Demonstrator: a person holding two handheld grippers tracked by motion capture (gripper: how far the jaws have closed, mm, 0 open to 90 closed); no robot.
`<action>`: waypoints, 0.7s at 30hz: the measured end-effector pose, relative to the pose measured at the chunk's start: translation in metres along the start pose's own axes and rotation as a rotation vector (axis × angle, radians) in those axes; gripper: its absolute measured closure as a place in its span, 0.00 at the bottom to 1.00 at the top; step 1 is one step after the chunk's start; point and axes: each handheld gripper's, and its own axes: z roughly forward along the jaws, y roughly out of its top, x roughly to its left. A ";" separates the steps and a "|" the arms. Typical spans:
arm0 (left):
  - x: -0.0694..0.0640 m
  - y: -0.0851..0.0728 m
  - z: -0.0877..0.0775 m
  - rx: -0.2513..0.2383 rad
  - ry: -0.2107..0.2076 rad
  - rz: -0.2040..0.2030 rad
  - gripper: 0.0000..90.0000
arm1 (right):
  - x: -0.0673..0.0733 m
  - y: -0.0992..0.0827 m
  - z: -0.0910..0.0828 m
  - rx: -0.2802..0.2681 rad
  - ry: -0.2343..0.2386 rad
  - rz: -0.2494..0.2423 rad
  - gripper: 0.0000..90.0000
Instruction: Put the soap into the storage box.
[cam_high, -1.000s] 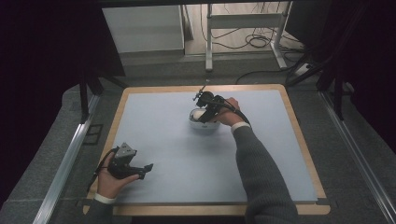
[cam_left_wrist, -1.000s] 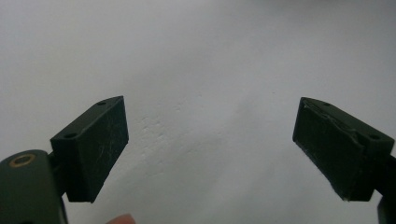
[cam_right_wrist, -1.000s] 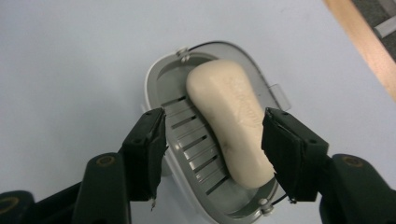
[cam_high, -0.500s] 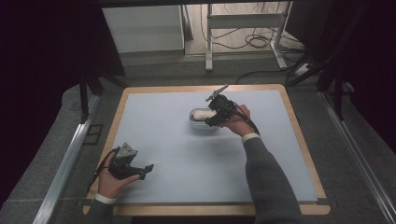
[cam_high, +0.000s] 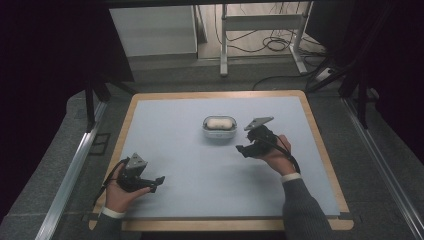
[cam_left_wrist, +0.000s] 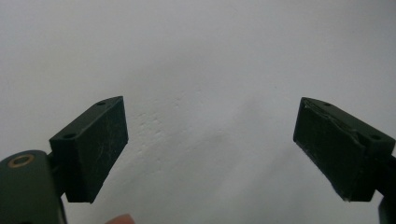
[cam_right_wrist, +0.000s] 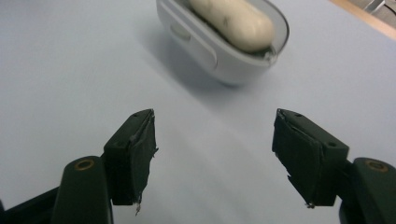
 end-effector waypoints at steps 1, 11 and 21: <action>0.000 0.000 0.000 0.000 0.000 0.000 0.12 | 0.001 -0.007 -0.003 -0.009 -0.003 0.008 0.33; -0.001 0.000 0.001 0.007 0.004 0.001 0.12 | 0.005 -0.068 -0.018 -0.024 -0.032 0.071 0.33; -0.001 0.000 0.001 0.005 -0.001 0.002 0.12 | 0.003 -0.108 -0.025 -0.038 -0.066 0.173 0.30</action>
